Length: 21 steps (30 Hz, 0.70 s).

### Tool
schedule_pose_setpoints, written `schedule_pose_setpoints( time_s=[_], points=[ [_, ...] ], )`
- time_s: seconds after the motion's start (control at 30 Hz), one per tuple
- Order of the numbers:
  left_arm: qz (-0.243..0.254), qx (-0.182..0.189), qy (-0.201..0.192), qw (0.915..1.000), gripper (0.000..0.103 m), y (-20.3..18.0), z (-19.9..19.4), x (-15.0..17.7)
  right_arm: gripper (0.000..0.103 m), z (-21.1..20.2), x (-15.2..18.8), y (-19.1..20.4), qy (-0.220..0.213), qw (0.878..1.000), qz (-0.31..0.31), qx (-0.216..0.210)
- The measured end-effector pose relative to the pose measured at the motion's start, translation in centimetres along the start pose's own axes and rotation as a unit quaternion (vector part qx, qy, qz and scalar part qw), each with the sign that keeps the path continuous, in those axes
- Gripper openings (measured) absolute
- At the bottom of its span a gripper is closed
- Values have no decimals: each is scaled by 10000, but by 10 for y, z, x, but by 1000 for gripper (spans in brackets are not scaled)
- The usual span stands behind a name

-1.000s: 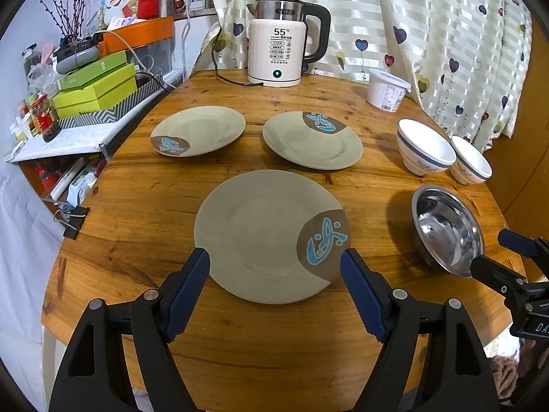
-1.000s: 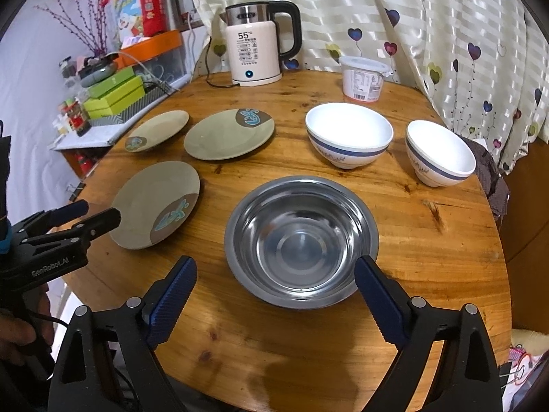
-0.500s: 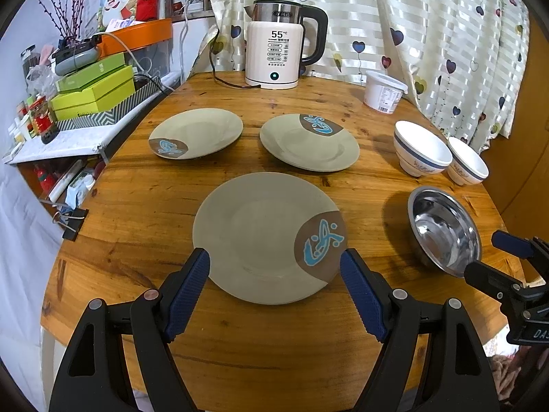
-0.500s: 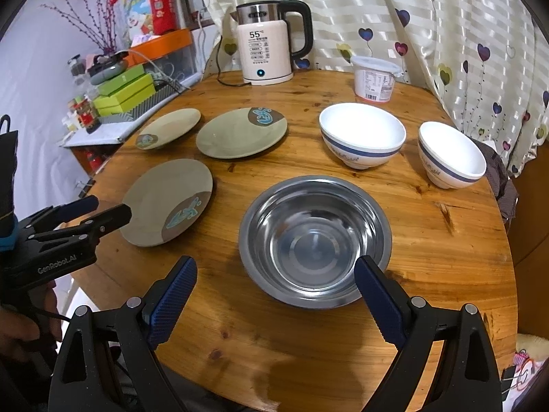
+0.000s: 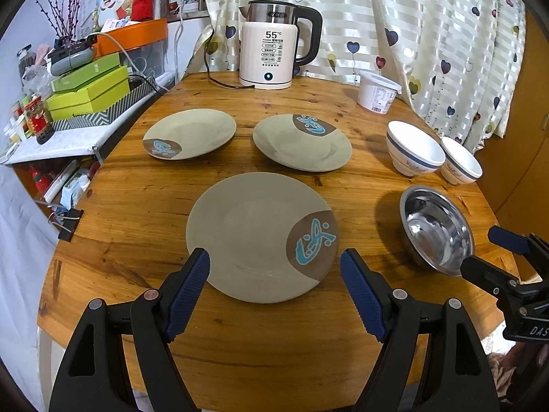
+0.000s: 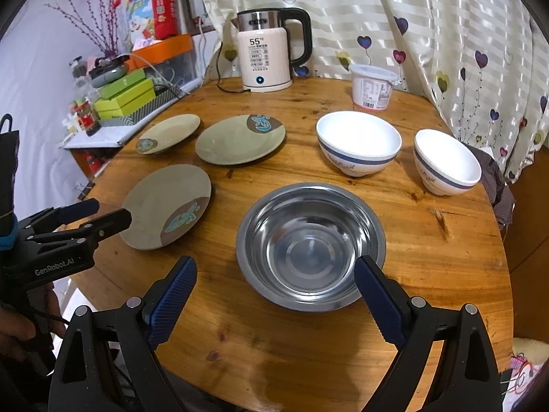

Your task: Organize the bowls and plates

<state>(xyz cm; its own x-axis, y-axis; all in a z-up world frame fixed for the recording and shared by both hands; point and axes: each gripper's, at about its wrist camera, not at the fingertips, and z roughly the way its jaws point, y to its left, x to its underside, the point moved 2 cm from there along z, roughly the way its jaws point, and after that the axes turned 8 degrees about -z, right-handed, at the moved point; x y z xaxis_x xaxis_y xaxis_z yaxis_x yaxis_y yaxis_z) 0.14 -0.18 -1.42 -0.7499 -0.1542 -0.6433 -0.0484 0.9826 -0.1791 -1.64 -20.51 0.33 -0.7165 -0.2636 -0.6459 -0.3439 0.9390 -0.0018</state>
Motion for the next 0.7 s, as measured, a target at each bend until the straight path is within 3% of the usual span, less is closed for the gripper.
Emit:
schedule_pose_setpoints(
  time_s=[0.7],
  points=[
    [-49,-44,-56,10000,79,7,-2,-4,94,4,-4,14,-62,9990,-248,-373]
  ],
)
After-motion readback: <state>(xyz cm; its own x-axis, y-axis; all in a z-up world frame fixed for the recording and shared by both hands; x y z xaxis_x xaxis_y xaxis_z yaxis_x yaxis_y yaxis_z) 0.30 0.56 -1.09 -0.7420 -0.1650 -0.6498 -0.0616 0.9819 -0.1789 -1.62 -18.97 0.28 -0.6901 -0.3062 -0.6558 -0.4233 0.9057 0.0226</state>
